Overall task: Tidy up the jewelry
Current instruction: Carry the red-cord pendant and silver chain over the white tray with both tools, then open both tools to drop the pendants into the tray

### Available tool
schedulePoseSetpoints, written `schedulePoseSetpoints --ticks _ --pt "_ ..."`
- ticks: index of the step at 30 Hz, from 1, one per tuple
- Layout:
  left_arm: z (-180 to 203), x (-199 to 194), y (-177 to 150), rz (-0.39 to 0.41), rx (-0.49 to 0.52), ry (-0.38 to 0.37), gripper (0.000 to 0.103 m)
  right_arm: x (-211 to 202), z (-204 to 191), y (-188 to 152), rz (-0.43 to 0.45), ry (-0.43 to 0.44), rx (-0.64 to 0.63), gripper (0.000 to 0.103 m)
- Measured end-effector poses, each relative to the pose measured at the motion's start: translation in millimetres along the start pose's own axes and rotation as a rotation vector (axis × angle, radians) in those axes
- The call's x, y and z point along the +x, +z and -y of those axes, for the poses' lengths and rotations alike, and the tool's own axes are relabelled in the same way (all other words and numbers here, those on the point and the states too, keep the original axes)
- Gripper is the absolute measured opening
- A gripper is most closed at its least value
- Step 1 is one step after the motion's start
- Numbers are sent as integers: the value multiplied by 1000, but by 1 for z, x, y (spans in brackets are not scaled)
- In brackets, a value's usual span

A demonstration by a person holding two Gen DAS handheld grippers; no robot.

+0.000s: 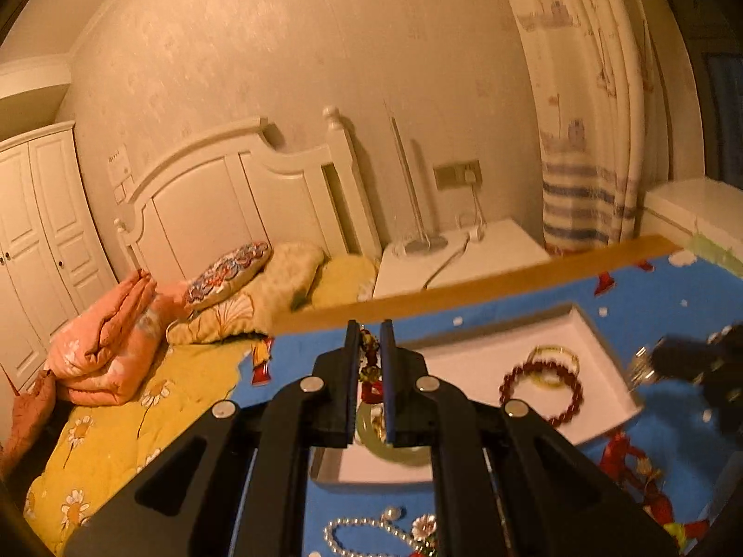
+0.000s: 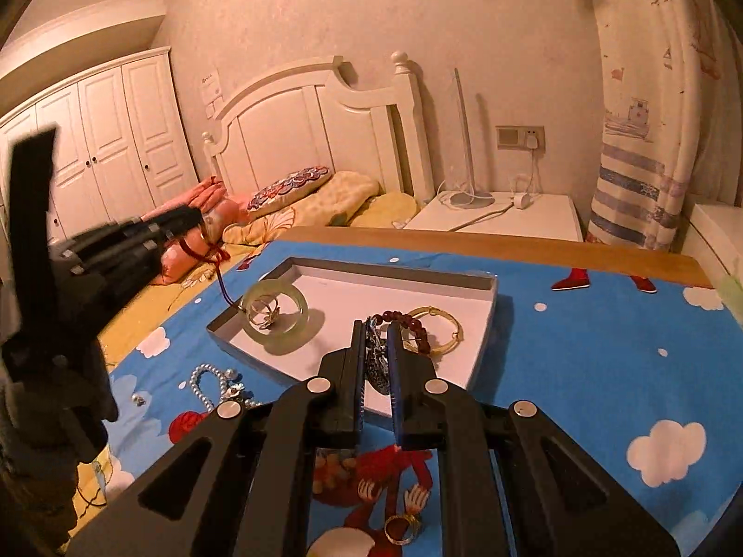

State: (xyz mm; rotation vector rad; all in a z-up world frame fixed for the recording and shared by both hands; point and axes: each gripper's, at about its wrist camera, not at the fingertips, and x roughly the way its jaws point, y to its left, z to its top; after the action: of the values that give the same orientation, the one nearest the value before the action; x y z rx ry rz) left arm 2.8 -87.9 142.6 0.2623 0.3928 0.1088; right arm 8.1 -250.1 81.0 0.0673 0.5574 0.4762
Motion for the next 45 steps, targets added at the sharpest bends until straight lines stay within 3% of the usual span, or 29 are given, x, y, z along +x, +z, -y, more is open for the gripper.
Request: schedulePoseSetpoints --ticks 8,27,32,35,37,38,45 --pt "4 16 6 -22 -2 -20 8 37 0 14 -31 40 27 11" --pt "3 90 -18 -155 -9 -38 8 128 -3 30 -151 201 127 11" --pt "2 102 -22 -174 -13 -36 8 139 4 29 -158 205 168 12" --pt "1 107 -24 -182 -21 -34 11 139 10 32 -142 195 186 19" --pt "1 109 -25 -184 -25 -29 12 137 15 33 -126 193 212 53" --pt "1 110 -26 -186 -24 -25 13 135 17 33 -116 192 220 60" --pt "0 106 -26 -185 -23 -19 24 125 22 35 -80 176 225 61"
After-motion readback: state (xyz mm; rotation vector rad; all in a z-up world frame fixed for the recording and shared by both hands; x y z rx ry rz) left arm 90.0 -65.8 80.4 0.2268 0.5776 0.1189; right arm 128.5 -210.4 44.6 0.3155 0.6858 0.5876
